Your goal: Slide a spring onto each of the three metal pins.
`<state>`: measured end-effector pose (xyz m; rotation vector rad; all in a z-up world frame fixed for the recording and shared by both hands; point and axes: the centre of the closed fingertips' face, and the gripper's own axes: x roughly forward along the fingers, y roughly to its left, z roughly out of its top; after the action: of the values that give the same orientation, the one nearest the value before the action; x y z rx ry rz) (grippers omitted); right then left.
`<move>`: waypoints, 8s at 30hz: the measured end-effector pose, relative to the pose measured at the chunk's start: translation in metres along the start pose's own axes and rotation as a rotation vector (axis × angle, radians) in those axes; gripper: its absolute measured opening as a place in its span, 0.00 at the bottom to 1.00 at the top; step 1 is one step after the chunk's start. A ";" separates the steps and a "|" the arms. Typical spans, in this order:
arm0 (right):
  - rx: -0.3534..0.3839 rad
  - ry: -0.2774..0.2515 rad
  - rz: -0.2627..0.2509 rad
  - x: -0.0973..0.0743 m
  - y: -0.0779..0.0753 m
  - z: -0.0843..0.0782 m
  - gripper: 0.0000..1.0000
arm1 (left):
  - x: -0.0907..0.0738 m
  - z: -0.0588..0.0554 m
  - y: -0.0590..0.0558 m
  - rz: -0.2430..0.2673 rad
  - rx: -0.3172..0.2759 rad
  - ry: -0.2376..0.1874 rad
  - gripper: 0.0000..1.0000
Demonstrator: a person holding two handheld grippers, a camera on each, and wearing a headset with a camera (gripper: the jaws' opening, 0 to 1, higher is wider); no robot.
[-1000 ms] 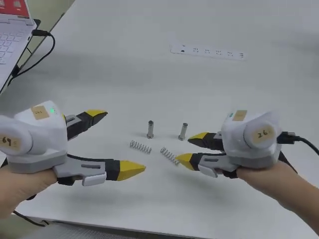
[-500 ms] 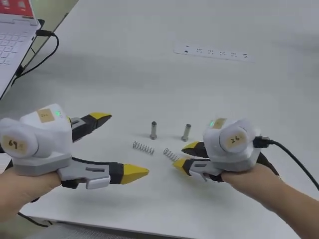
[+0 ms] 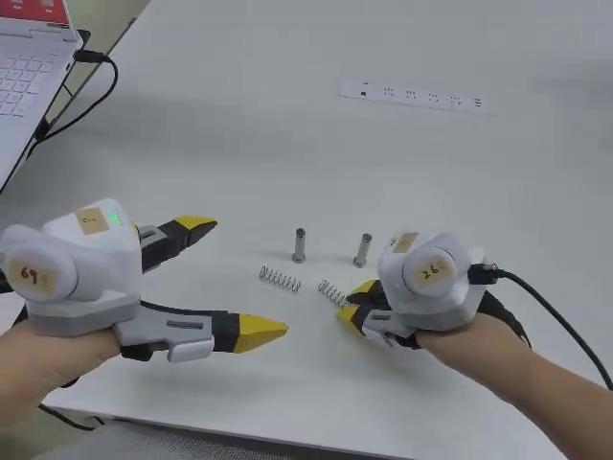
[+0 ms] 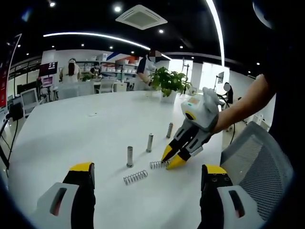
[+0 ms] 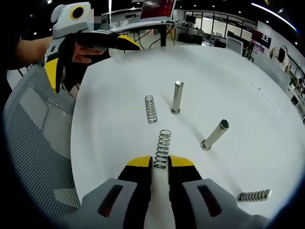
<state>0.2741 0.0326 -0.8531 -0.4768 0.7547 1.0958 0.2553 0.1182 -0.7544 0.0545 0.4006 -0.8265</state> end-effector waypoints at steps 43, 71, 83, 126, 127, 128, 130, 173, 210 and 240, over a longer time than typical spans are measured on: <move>-0.159 -0.083 0.055 -0.079 0.000 0.013 0.08 | 0.023 0.015 -0.052 -0.221 0.025 -0.007 0.64; -0.309 -0.099 0.155 -0.088 0.024 0.017 0.08 | 0.071 0.013 -0.081 -0.411 0.080 0.067 0.27; -0.326 -0.102 0.177 -0.094 0.028 0.020 0.08 | 0.071 0.014 -0.091 -0.453 0.053 0.057 0.14; -0.297 -0.112 0.238 -0.106 0.037 0.011 0.09 | 0.057 0.016 -0.107 -0.510 0.089 0.045 0.02; -0.293 -0.114 0.241 -0.106 0.038 0.012 0.09 | 0.056 0.016 -0.107 -0.513 0.086 0.044 0.02; -0.288 -0.123 0.245 -0.106 0.038 0.013 0.09 | 0.056 0.016 -0.107 -0.514 0.084 0.044 0.02; -0.281 -0.136 0.253 -0.107 0.040 0.015 0.11 | 0.056 0.016 -0.108 -0.517 0.084 0.045 0.02; -0.270 -0.279 0.268 -0.127 0.044 0.061 0.08 | 0.059 0.017 -0.103 -0.484 0.132 0.022 0.02; -0.219 -0.443 0.195 -0.120 0.051 0.091 0.08 | 0.060 0.024 -0.099 -0.447 0.150 -0.004 0.02; -0.352 -0.397 0.144 -0.118 0.049 0.092 0.07 | 0.062 0.024 -0.092 -0.396 0.129 -0.008 0.03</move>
<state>0.2277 0.0421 -0.7026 -0.4848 0.2482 1.4151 0.2342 0.0071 -0.7448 0.0935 0.3544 -1.2425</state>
